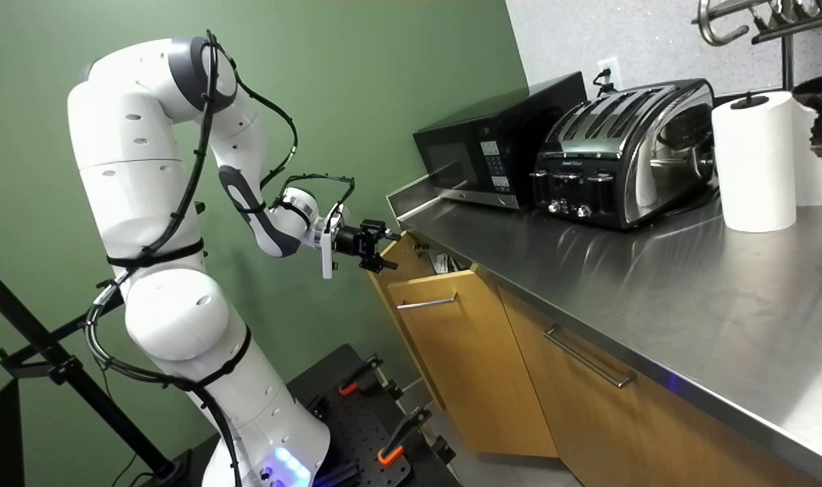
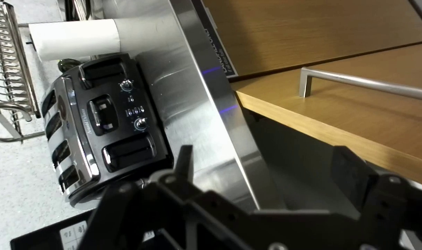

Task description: Open the right door of the cabinet on the left

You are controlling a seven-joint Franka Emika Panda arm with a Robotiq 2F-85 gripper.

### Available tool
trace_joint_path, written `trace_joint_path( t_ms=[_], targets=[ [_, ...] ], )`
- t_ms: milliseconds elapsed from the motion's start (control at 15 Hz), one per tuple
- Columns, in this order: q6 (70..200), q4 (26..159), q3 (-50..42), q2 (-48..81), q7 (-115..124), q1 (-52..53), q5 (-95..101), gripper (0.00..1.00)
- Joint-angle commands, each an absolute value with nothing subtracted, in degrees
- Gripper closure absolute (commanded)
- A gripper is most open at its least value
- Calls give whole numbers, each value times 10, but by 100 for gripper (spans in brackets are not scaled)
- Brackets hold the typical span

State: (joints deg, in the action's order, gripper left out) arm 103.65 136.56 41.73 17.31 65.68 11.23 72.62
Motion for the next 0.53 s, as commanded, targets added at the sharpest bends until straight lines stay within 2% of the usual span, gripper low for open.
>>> trace_joint_path(
  t_ms=[0, 133, 200, 267, 333, 467],
  targets=[
    [1121, 1354, 370, 166, 628, 131, 706, 0],
    [1212, 1343, 345, 159, 607, 130, 691, 1],
    [1257, 1335, 329, 160, 588, 128, 681, 25],
    [1297, 1326, 314, 163, 568, 130, 661, 25],
    [1333, 1318, 299, 168, 544, 132, 636, 30],
    [1381, 1298, 269, 185, 487, 140, 567, 47]
  ],
)
